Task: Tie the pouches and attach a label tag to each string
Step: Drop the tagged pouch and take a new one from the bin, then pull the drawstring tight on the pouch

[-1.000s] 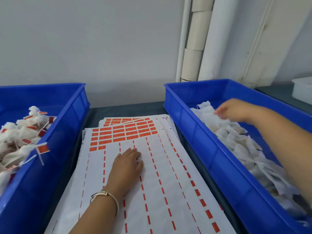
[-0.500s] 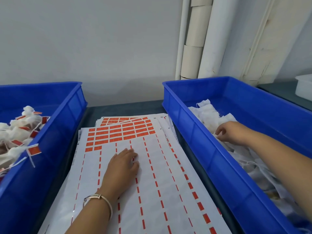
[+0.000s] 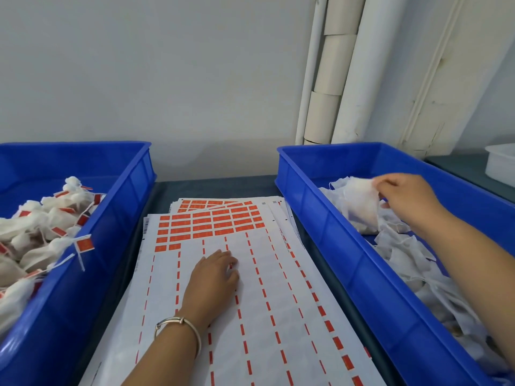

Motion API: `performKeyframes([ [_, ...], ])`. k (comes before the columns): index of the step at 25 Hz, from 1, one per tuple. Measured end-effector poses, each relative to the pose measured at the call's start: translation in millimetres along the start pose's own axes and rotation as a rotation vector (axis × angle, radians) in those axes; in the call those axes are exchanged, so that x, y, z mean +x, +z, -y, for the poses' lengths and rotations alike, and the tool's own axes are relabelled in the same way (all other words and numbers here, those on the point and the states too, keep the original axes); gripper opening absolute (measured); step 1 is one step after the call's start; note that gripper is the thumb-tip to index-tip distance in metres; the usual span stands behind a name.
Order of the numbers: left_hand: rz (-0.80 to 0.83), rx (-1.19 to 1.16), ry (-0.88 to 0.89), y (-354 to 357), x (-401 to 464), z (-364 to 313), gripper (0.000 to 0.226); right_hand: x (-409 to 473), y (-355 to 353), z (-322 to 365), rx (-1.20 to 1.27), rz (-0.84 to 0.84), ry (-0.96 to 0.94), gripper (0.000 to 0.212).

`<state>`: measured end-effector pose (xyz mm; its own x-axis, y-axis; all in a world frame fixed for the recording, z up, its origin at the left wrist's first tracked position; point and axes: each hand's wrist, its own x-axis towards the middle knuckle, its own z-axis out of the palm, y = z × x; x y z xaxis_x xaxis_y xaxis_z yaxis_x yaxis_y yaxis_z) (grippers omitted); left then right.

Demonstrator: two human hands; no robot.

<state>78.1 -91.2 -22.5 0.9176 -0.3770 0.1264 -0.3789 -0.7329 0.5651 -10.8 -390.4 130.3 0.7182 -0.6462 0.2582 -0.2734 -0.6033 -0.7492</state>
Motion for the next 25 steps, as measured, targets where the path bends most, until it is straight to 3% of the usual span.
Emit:
performKeyframes([
  [3, -0.007, -0.005, 0.014, -0.1, 0.3, 1.8, 0.033, -18.5, 0.8, 45.3, 0.174, 0.037, -0.101, 0.021],
  [8, 0.009, -0.111, 0.001, -2.9, -0.2, 2.7, 0.029, -48.3, 30.5, 110.1, 0.325, 0.26, -0.238, 0.023],
  [11, 0.047, -0.522, -0.133, -13.8, -4.2, 1.7, 0.016, -62.9, 67.6, 124.2, 0.317, 0.384, -0.242, 0.024],
  [16, -0.053, -1.243, -0.408, -38.5, 4.5, 5.3, 0.03, -88.8, 137.5, 107.6, 0.278, 0.491, -0.211, 0.032],
  [18, -0.014, -1.396, -0.406, -43.2, 8.2, 6.6, 0.038, -91.3, 156.9, 96.1, 0.229, 0.502, -0.194, 0.032],
  [21, -0.001, -1.413, -0.395, -41.4, 9.3, 7.6, 0.036, -89.2, 175.2, 79.4, 0.235, 0.5, -0.138, 0.028],
  [25, -0.057, -1.177, -0.319, -33.1, 11.5, 9.0, 0.016, -86.3, 193.4, 62.7, 0.356, 0.441, -0.043, 0.02],
])
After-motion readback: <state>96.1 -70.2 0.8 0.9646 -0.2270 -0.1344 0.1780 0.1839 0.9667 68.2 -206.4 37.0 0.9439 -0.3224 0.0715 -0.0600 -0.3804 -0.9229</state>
